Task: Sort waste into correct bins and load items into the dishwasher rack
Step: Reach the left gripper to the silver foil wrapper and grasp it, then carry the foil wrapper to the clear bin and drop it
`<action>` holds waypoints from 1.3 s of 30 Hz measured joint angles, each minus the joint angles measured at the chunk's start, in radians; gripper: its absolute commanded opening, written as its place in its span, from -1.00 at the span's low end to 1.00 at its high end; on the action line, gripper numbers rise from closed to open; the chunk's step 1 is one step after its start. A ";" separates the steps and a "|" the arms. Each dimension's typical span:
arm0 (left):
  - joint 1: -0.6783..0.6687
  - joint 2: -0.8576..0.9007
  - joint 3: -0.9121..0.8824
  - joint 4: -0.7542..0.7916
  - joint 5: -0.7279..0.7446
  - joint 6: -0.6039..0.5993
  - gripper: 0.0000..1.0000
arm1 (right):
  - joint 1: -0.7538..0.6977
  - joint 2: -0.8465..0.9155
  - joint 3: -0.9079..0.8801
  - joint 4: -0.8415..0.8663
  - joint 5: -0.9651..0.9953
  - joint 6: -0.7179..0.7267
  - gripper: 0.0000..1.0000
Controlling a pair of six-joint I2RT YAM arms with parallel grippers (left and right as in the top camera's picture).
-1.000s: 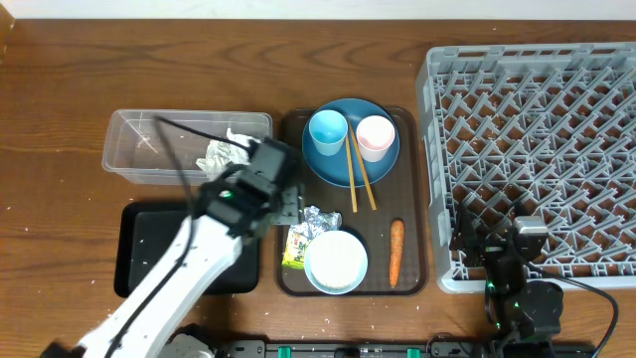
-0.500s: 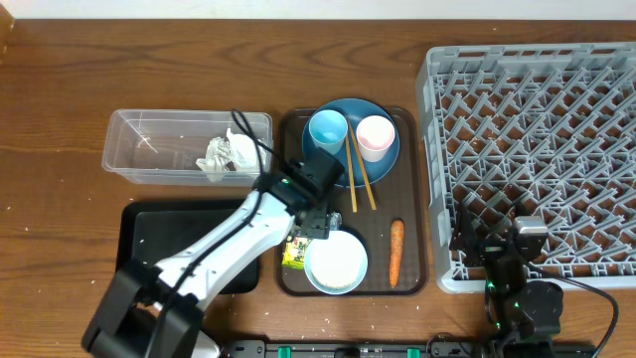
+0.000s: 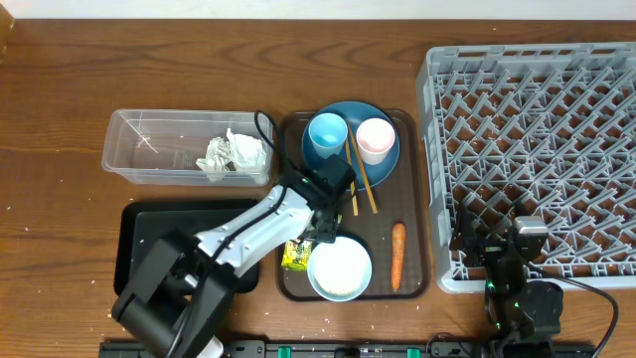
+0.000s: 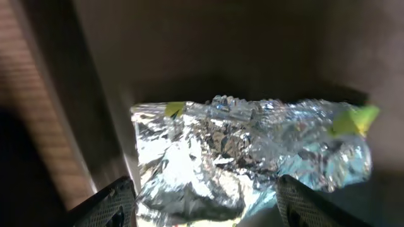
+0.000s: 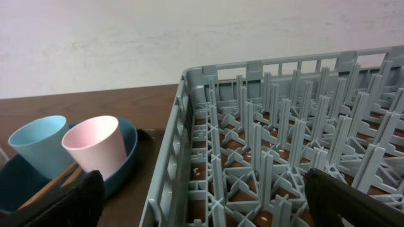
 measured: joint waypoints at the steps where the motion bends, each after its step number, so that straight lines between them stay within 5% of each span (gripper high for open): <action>1: 0.000 0.010 -0.001 0.006 0.000 0.000 0.47 | 0.000 0.000 0.000 0.000 0.000 0.000 0.99; 6: 0.000 0.033 -0.005 0.025 0.004 0.000 0.45 | 0.000 0.000 0.000 0.000 0.000 0.000 0.99; 18: -0.005 0.035 -0.008 0.048 0.002 -0.005 -0.86 | 0.000 0.000 0.000 0.000 0.000 0.000 0.99; 29: -0.005 0.000 -0.010 0.034 -0.135 0.001 -0.88 | 0.000 0.000 0.000 0.000 0.000 0.000 0.98; 39: 0.013 -0.354 -0.003 0.047 -0.395 0.001 -0.88 | 0.000 0.000 0.000 0.000 0.000 0.000 0.98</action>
